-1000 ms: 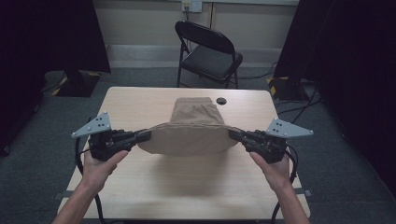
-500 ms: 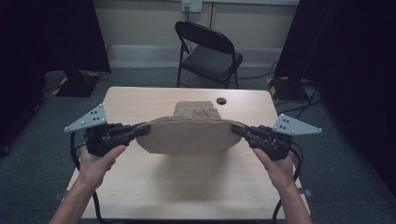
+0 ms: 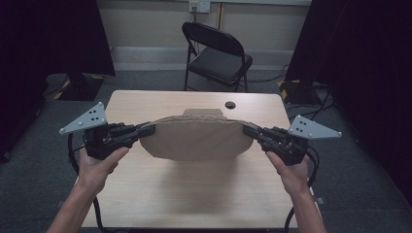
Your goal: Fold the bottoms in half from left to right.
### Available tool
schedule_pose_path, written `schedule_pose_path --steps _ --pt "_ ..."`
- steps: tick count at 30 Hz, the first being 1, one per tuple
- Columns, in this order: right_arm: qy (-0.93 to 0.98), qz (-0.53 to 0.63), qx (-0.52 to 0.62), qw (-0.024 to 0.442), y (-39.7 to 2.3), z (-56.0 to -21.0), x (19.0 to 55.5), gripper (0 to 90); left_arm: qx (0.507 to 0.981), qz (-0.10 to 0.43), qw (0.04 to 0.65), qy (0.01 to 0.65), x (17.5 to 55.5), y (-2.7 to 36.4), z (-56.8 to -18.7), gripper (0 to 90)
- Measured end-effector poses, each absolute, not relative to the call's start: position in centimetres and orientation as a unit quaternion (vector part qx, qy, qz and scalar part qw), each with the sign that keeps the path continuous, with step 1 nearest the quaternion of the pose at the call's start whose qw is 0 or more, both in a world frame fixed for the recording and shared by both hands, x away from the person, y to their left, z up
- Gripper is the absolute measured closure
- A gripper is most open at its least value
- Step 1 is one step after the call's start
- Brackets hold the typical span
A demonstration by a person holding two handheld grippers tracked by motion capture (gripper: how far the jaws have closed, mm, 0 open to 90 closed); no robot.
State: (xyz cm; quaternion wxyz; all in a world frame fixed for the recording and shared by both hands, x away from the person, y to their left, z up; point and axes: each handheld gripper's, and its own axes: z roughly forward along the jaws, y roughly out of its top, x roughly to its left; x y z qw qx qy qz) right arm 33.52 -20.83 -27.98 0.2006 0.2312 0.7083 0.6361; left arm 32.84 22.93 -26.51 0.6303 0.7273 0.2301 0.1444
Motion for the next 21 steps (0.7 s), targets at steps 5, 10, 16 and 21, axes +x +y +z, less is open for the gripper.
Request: schedule_pose_path --steps 5,10,16,21 --pt "0.706 0.638 0.226 0.208 -20.9 -27.3 33.2 85.6 0.727 0.148 0.632 0.224 32.8 22.9 -25.7 86.3" --pt "0.705 0.639 0.225 0.211 -21.0 -26.9 33.1 85.6 0.724 0.148 0.637 0.217 32.5 22.8 -25.1 86.3" --pt "0.7 0.645 0.22 0.214 -21.1 -26.1 32.7 85.6 0.721 0.151 0.643 0.209 32.0 22.8 -24.3 86.4" --pt "0.698 0.648 0.207 0.224 -21.1 -24.9 32.1 85.6 0.717 0.161 0.65 0.196 31.3 22.7 -23.3 86.3"
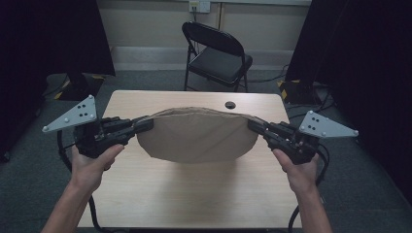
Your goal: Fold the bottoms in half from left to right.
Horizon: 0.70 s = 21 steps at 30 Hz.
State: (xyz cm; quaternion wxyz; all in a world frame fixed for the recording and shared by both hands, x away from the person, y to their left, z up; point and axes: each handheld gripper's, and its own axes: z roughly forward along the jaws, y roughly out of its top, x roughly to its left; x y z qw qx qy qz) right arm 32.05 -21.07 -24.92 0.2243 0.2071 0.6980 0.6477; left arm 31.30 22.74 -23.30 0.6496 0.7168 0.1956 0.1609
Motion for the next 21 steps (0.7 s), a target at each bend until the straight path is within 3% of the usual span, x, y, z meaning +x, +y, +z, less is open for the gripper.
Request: schedule_pose_path --steps 10,21 --pt "0.693 0.657 0.184 0.233 -20.5 -23.2 31.3 85.6 0.718 0.163 0.65 0.188 31.1 22.6 -22.4 86.3" --pt "0.713 0.632 0.223 0.207 -20.8 -27.0 32.8 85.6 0.727 0.133 0.639 0.214 33.3 22.0 -26.1 86.4"
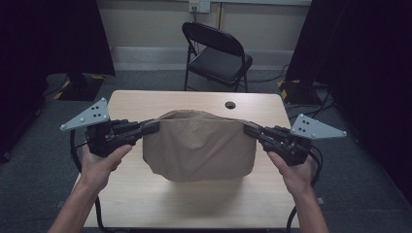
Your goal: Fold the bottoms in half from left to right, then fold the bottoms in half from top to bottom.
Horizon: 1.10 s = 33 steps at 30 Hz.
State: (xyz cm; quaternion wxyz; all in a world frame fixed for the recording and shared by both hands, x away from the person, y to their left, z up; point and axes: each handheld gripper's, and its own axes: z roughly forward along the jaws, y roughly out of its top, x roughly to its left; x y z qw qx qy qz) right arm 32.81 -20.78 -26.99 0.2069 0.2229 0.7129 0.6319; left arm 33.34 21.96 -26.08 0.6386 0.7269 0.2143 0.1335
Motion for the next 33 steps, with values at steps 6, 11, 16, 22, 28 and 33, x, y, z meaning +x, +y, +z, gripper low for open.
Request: schedule_pose_path --steps 6,11,16,22,28,33 --pt "0.721 0.617 0.244 0.198 -21.2 -28.7 33.6 85.6 0.735 0.123 0.624 0.232 34.9 21.5 -27.7 86.3" --pt "0.729 0.603 0.268 0.184 -21.3 -30.4 35.5 85.6 0.746 0.107 0.608 0.25 36.4 21.4 -29.3 86.3" --pt "0.743 0.579 0.285 0.178 -21.0 -32.2 36.9 85.5 0.744 0.083 0.603 0.277 38.4 21.8 -31.4 86.3" --pt "0.745 0.57 0.301 0.171 -21.2 -33.3 38.7 85.5 0.745 0.082 0.595 0.291 40.3 21.7 -32.5 86.3" --pt "0.752 0.554 0.31 0.176 -20.8 -34.3 40.4 85.5 0.757 0.082 0.571 0.308 42.1 21.1 -33.7 86.3" --pt "0.758 0.539 0.322 0.178 -20.9 -35.2 42.0 85.5 0.757 0.082 0.561 0.325 43.8 20.9 -34.8 86.3"
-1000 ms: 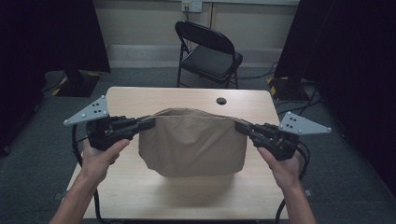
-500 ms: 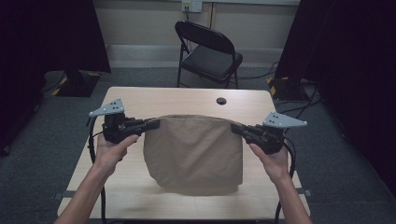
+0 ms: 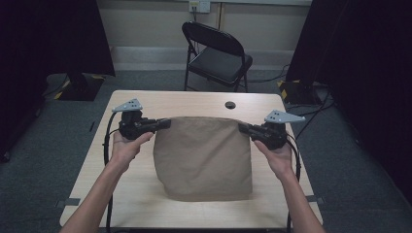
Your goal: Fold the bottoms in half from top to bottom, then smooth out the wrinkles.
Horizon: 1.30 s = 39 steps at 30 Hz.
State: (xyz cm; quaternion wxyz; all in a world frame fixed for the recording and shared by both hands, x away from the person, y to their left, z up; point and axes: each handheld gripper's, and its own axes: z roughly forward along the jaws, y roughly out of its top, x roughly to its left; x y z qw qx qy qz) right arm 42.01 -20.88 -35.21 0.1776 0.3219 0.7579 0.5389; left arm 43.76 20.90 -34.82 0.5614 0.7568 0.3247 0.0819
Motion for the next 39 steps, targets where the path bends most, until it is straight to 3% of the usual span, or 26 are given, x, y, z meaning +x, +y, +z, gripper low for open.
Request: schedule_pose_path --steps 18,19,20,23,25,33,39 --pt "0.773 0.494 0.362 0.165 -19.9 -39.7 47.4 84.4 0.758 0.068 0.517 0.391 49.3 20.0 -39.9 85.8" --pt "0.774 0.49 0.366 0.166 -19.9 -40.1 47.7 83.3 0.755 0.07 0.517 0.398 49.5 19.9 -40.1 84.0" --pt "0.774 0.482 0.374 0.171 -19.9 -40.5 48.1 79.2 0.753 0.067 0.515 0.404 49.6 19.8 -40.3 76.3" --pt "0.758 0.475 0.407 0.184 -20.4 -41.2 48.7 66.5 0.76 0.083 0.505 0.401 49.5 19.9 -40.3 70.2" --pt "0.749 0.481 0.418 0.181 -20.9 -41.2 48.8 65.4 0.761 0.082 0.504 0.4 49.5 20.3 -40.2 67.8" --pt "0.765 0.471 0.408 0.167 -21.3 -41.6 47.4 61.5 0.767 0.073 0.505 0.388 47.9 21.3 -40.5 71.7" --pt "0.772 0.487 0.384 0.137 -21.8 -41.6 45.1 68.0 0.792 0.07 0.487 0.362 46.2 21.2 -40.9 79.8"
